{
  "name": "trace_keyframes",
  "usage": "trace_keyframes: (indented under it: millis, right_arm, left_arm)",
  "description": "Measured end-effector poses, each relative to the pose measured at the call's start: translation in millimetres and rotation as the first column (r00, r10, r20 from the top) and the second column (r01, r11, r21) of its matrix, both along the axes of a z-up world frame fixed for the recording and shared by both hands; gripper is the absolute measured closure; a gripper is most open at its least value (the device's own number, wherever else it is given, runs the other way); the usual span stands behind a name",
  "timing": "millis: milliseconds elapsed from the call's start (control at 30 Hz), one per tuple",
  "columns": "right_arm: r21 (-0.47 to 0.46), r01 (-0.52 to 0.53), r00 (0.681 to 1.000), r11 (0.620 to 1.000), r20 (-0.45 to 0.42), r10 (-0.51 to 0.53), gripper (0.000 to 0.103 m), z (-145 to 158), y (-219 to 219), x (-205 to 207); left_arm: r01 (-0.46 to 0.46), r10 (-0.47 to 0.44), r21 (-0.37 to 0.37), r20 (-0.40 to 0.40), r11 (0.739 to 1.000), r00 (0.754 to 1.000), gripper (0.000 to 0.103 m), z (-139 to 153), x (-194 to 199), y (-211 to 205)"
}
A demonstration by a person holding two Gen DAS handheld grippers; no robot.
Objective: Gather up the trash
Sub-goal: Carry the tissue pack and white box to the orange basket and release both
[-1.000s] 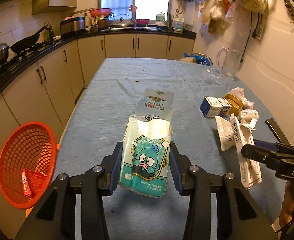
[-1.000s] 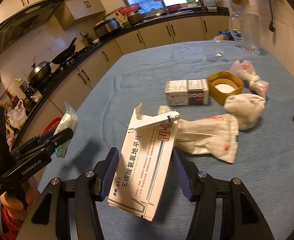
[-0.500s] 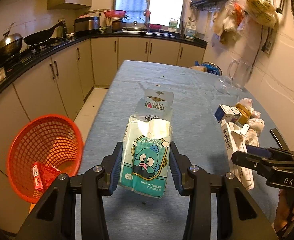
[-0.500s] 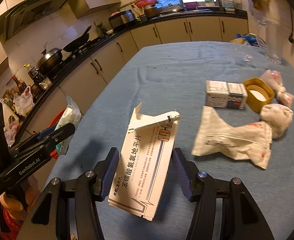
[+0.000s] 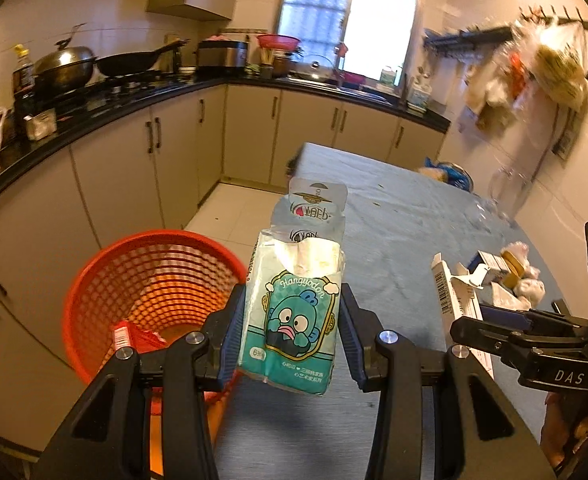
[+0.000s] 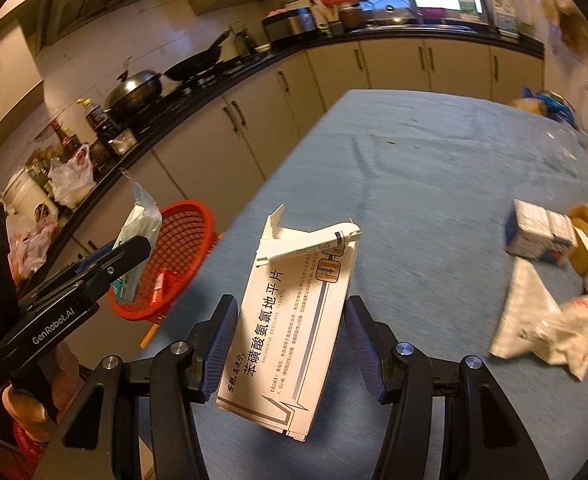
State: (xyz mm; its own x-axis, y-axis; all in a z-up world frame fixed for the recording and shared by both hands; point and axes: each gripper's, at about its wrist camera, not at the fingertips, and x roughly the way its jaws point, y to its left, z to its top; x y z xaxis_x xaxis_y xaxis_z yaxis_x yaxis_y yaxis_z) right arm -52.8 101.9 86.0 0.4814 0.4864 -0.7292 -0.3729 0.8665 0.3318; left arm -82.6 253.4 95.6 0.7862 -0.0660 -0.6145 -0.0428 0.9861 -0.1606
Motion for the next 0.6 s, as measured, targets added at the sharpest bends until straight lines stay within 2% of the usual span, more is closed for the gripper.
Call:
trace_keyframes:
  millis: [267,600]
  right_arm:
    - [0.023,-0.072,0.997,0.997,-0.013,0.072,0.043,6.7,46.4,18.8]
    - [0.061,-0.153,0.988,0.986,-0.029,0.155,0.043,11.2,101.8,39.8]
  left_arm:
    - [-0.088,0.088,-0.024,0.003,0.996,0.996,0.061,-0.3,-11.6,45.0]
    - [-0.169,0.168,-0.053,-0.035,0.984,0.985,0.060,-16.5,-15.9,91.4]
